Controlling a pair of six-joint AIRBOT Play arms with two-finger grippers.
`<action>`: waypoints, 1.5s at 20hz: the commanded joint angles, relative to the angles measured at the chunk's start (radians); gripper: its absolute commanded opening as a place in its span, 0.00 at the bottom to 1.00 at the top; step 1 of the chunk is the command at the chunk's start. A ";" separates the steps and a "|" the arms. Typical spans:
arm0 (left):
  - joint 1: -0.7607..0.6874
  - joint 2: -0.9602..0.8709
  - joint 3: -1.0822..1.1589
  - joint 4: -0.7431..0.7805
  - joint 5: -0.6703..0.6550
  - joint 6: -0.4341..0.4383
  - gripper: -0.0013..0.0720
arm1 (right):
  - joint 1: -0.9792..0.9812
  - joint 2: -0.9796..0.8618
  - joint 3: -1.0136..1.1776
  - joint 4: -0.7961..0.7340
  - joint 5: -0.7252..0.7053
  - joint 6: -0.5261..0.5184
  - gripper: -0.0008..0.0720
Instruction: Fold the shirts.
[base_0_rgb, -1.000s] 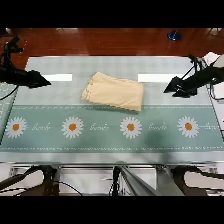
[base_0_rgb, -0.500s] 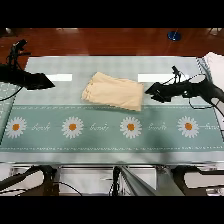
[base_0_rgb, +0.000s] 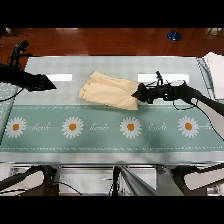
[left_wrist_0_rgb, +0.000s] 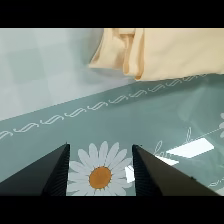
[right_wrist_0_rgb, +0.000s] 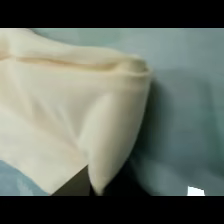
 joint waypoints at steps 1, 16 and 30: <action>0.000 -0.001 0.000 -0.004 -0.010 0.002 0.66 | -0.013 0.050 0.062 0.056 0.079 -0.085 0.04; 0.001 -0.001 0.000 -0.003 0.079 0.058 0.66 | -0.652 0.740 0.122 -0.925 0.804 0.527 0.04; 0.001 -0.001 0.000 -0.003 0.079 0.058 0.66 | -1.289 0.818 -0.075 -1.513 0.966 0.307 0.04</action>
